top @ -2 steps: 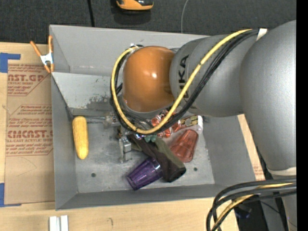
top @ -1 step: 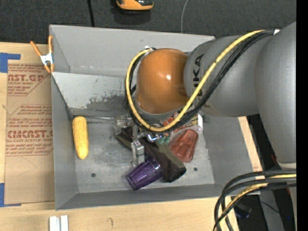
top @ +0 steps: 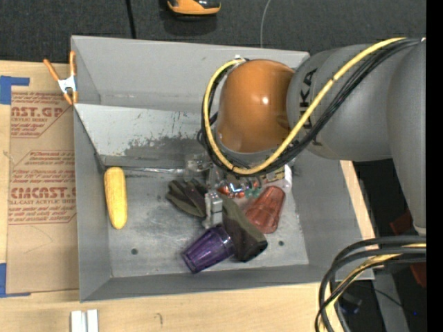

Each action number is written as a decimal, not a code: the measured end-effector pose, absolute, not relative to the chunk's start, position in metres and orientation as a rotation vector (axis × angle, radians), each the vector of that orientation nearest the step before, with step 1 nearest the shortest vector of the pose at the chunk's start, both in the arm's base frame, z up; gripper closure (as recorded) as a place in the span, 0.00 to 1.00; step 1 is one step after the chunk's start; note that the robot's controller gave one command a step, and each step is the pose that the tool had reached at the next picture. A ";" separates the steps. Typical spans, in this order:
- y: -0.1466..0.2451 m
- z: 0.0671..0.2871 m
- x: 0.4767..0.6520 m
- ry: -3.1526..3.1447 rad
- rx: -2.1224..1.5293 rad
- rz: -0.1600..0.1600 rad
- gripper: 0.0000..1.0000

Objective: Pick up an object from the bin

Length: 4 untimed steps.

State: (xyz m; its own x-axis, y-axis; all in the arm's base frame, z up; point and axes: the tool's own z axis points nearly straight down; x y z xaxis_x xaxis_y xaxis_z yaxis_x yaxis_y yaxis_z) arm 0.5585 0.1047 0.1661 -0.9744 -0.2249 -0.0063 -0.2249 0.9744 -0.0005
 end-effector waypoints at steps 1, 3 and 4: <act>0.098 0.132 0.576 3.048 -0.741 0.001 0.00; 0.057 0.071 0.578 3.087 -0.559 0.004 1.00; 0.057 0.071 0.578 3.087 -0.558 0.004 1.00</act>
Offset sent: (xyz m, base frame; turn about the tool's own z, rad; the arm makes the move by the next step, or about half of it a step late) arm 0.0146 -0.0351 -0.0892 -0.0667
